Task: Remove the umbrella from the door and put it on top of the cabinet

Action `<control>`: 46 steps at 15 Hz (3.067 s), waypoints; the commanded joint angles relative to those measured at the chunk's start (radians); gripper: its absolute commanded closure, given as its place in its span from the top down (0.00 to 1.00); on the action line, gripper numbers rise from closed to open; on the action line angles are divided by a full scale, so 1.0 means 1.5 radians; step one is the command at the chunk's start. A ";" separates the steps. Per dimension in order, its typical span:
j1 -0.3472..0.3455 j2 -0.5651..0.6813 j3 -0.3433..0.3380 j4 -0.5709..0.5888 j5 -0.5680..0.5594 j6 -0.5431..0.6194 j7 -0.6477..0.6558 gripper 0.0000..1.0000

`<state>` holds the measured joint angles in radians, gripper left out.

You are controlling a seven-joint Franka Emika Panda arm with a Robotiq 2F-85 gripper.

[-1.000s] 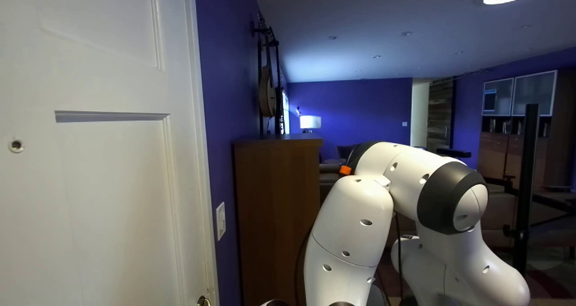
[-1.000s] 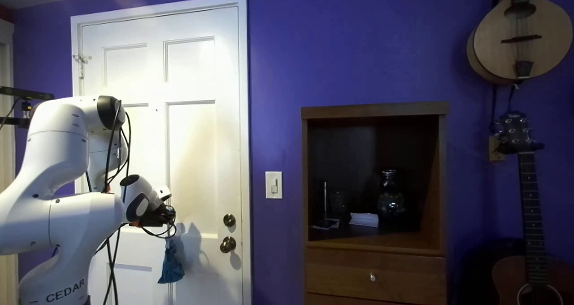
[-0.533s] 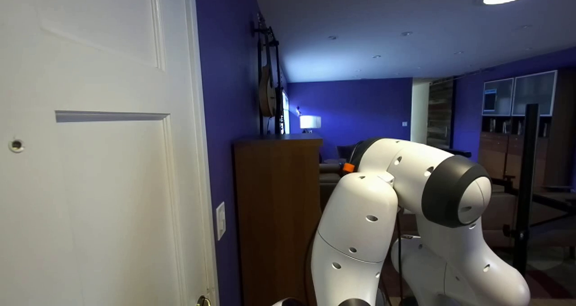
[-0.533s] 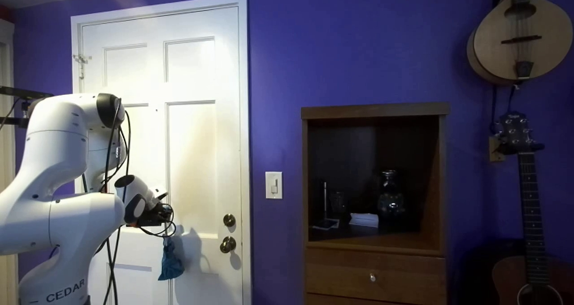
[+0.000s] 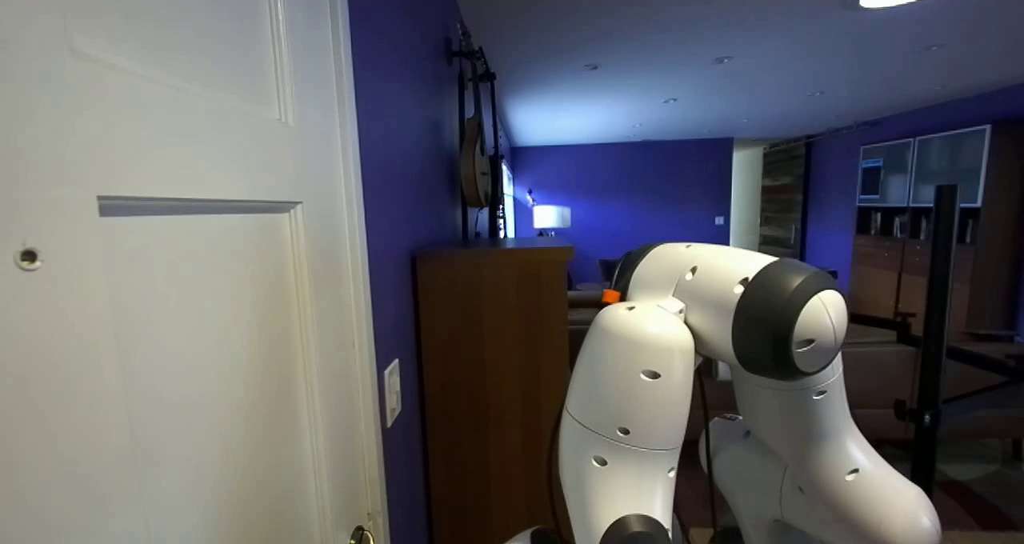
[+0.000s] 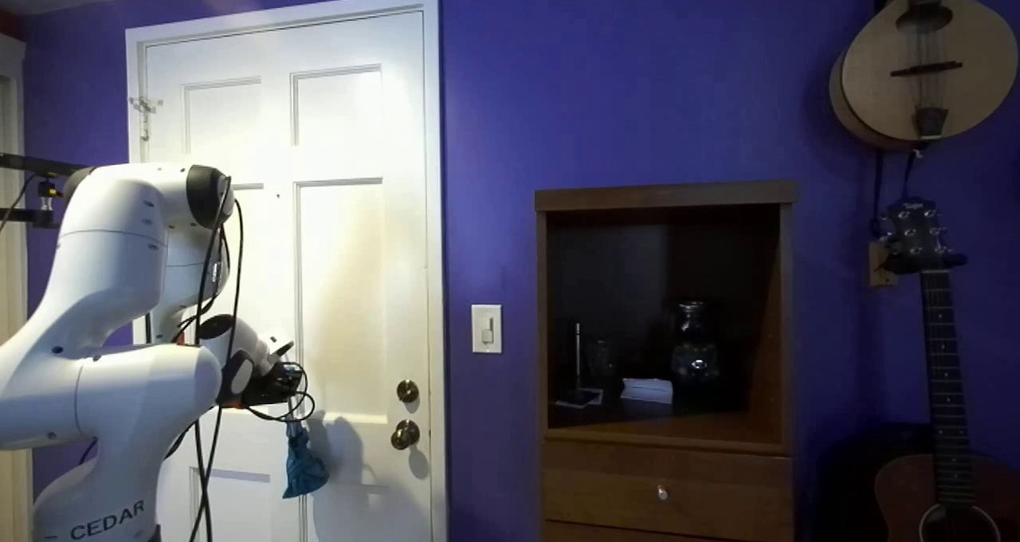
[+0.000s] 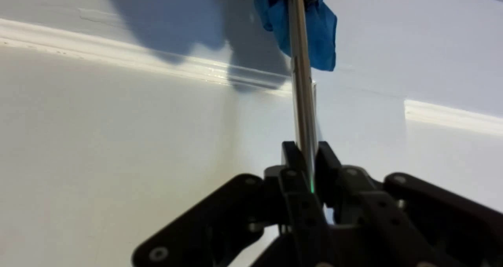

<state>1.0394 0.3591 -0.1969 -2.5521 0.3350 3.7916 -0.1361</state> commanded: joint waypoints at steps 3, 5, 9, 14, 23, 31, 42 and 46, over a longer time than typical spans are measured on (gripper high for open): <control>-0.084 -0.034 0.085 -0.033 -0.011 0.064 -0.071 0.04; -0.102 -0.038 0.105 -0.036 -0.011 0.079 -0.092 0.04; -0.125 -0.046 0.135 -0.045 0.006 0.111 -0.132 0.04; -0.141 -0.040 0.158 -0.035 0.061 0.151 -0.137 0.04; -0.185 -0.032 0.205 -0.013 0.003 0.162 -0.134 0.04; -0.185 -0.016 0.216 0.016 0.066 0.246 -0.134 0.04; -0.215 -0.008 0.244 0.052 -0.036 0.217 -0.139 0.04; -0.225 -0.032 0.245 0.027 -0.121 0.124 -0.167 0.04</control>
<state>0.7340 0.3437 0.1537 -2.5005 0.2315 4.0717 -0.3393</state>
